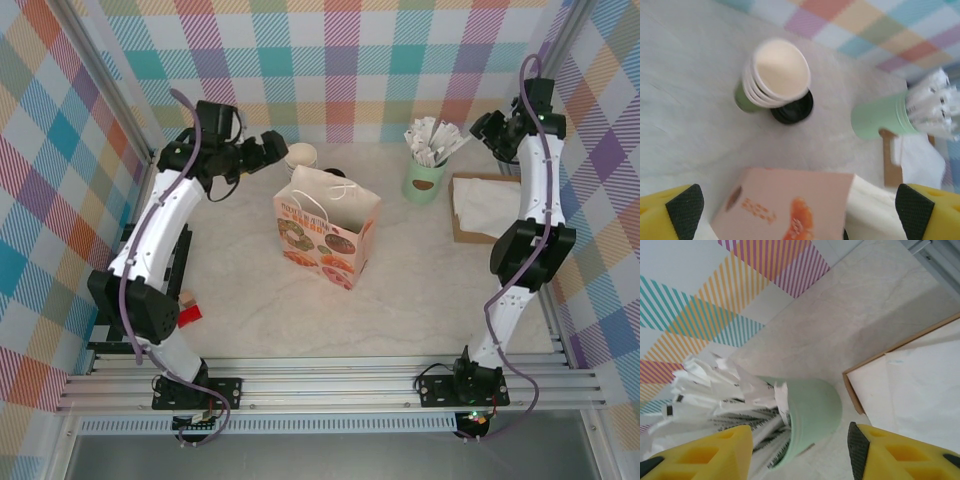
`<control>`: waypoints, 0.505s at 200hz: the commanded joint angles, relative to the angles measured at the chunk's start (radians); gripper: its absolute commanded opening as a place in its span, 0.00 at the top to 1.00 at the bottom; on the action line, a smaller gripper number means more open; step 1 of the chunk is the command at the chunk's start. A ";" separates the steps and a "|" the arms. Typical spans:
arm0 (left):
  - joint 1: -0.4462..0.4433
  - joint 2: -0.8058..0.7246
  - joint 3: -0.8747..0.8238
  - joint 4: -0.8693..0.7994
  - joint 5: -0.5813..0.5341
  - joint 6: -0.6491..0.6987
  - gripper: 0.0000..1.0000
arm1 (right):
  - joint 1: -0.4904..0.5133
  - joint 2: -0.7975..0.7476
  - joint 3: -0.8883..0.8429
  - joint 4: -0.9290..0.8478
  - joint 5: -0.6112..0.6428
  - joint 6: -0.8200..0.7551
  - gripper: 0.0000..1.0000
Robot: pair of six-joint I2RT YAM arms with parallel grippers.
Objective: Pack the takeout coffee
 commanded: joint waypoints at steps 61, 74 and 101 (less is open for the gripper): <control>0.021 0.010 -0.099 0.220 -0.272 -0.127 0.00 | 0.006 0.141 0.045 0.162 -0.089 0.194 0.52; 0.021 0.036 -0.077 0.219 -0.269 -0.125 0.00 | 0.009 0.178 0.101 0.112 -0.085 0.199 0.53; 0.021 0.077 -0.032 0.186 -0.268 -0.101 0.00 | 0.018 0.195 0.112 0.112 -0.081 0.199 0.55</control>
